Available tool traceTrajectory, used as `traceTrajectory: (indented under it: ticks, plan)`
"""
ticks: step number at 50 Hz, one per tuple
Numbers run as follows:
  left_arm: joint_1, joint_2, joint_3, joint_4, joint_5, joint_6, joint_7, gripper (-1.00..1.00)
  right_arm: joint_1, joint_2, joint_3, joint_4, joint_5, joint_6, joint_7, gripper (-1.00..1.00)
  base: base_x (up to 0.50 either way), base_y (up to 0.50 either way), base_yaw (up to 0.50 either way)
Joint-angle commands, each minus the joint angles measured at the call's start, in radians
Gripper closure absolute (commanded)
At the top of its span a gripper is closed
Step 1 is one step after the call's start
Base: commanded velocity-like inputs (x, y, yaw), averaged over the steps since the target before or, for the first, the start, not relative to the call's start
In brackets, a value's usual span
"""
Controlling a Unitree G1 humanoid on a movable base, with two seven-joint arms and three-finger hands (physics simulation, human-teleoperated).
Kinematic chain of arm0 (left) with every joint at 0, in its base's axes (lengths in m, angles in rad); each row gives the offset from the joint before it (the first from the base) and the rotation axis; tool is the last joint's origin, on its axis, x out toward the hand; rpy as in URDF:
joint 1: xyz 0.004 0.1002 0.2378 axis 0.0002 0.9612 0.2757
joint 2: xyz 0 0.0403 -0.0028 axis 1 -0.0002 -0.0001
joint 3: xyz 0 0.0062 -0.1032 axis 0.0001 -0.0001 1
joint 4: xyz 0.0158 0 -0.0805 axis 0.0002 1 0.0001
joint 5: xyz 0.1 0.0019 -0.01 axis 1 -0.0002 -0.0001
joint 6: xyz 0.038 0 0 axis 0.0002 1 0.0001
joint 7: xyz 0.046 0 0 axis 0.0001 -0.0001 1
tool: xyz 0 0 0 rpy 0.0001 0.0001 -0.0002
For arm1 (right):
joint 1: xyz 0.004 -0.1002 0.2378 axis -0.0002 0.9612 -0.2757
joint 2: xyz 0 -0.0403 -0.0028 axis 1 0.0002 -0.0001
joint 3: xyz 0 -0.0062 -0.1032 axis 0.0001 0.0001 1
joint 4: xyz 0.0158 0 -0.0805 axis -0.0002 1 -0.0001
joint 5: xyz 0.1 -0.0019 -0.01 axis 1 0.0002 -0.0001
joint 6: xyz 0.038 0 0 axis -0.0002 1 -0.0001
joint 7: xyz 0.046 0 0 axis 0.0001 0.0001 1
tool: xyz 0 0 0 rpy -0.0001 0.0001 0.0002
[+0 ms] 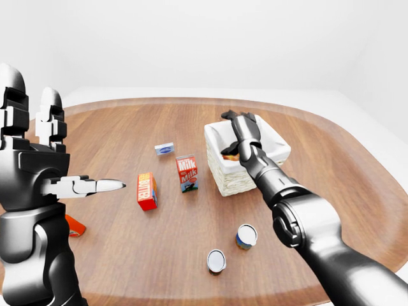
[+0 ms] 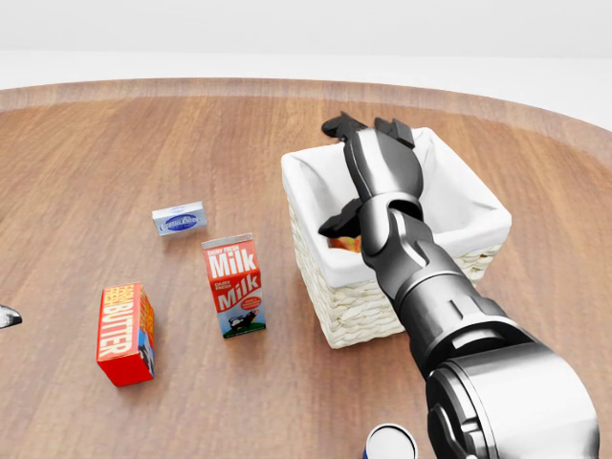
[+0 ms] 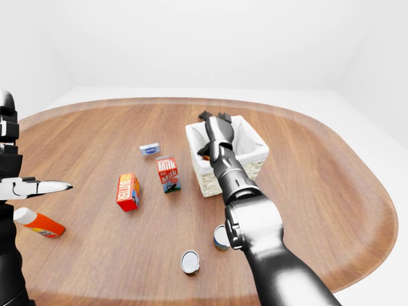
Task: Pick up the orange juice, and put it in the basket.
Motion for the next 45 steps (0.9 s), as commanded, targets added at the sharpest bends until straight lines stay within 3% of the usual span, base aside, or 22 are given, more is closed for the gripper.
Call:
traceTrajectory:
  ticks: [1,45]
  plan:
    - [0.000,0.000,0.000,-0.003,-0.001,0.000,0.001,-1.00,-0.005,-0.001,0.002,-0.008,-0.001,0.000,-0.002,-1.00,0.00,0.00,0.00]
    - [0.000,0.000,0.000,-0.003,-0.001,0.000,0.001,-1.00,-0.083,-0.037,0.017,-0.011,-0.022,0.000,0.020,-1.00,0.00,0.00,0.00]
